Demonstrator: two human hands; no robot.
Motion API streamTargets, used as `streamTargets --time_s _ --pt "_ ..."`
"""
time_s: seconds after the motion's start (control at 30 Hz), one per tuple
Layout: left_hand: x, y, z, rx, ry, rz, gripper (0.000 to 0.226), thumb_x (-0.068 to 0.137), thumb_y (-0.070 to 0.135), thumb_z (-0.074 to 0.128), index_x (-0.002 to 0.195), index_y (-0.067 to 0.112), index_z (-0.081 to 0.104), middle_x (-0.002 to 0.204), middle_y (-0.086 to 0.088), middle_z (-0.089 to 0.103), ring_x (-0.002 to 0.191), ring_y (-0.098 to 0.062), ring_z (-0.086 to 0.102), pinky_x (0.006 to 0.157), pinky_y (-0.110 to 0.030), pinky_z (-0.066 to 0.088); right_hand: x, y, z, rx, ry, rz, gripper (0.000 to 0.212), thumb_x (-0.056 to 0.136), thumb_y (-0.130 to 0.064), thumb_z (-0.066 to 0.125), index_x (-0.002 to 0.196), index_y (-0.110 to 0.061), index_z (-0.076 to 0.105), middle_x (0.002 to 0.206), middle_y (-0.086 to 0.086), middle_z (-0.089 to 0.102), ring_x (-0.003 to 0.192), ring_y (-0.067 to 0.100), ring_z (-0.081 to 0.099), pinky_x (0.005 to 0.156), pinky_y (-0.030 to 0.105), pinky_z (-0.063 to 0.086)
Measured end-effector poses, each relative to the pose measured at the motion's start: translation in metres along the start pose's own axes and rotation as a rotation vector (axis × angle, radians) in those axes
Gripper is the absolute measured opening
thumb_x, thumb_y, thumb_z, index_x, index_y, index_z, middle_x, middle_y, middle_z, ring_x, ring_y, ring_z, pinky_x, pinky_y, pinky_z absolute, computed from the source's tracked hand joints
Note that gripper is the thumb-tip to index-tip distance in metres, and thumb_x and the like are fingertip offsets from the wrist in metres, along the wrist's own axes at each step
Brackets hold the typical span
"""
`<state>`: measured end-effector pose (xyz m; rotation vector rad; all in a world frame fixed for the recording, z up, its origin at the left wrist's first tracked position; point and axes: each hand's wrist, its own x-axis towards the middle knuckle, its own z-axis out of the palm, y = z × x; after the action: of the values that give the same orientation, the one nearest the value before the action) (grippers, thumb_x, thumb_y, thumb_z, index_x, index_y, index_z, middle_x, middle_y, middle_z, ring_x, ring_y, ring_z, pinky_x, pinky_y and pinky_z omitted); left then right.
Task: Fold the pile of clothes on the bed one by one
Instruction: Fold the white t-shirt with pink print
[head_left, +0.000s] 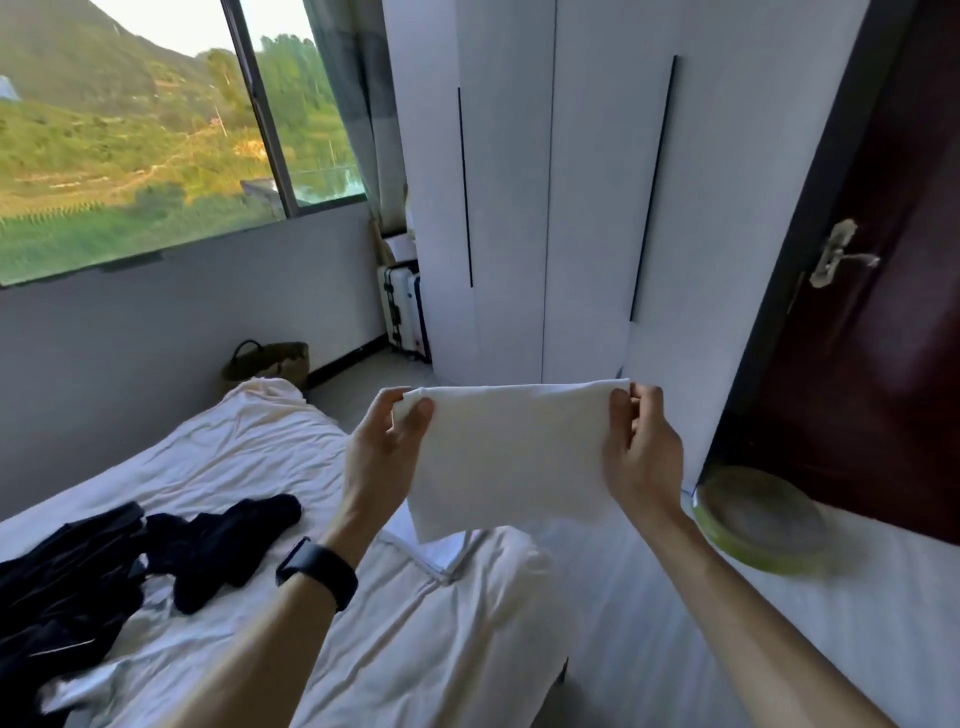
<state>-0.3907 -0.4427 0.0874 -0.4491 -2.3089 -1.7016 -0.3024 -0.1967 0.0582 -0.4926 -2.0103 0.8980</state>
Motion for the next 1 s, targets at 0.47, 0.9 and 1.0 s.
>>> streamTargets --time_s 0.47,0.9,1.0 --pt "0.124 -0.040 0.183 0.287 0.036 0.265 0.011 0.102 0.024 0.054 0.113 0.022 0.056 0.086 0.007 0.061 0.073 -0.020 0.057 0.065 -0.028 0.039 0.168 0.143 0.041 -0.025 -0.059 -0.019 0.029 0.104 -0.045 0.034 0.108 -0.021 0.051 0.071 -0.016 0.053 0.068 0.018 0.056 0.065 0.030 0.038" --pt "0.269 -0.072 0.338 0.254 0.157 0.042 0.011 0.100 0.026 0.059 0.107 0.018 0.063 0.076 0.019 0.059 0.071 0.011 0.059 0.056 -0.006 0.040 0.368 0.262 0.129 0.074 -0.237 -0.020 0.025 0.102 -0.050 0.036 0.107 -0.031 0.051 0.075 -0.015 0.061 0.072 0.001 0.058 0.060 0.027 0.039" --pt "0.280 -0.088 0.366 0.297 0.245 -0.038 0.004 0.099 0.025 0.060 0.102 0.023 0.060 0.075 0.020 0.057 0.071 0.012 0.058 0.057 -0.006 0.040 0.405 0.294 0.167 0.107 -0.353 -0.067 0.034 0.100 -0.052 0.033 0.109 -0.025 0.053 0.073 -0.014 0.058 0.071 0.003 0.057 0.061 0.030 0.036"
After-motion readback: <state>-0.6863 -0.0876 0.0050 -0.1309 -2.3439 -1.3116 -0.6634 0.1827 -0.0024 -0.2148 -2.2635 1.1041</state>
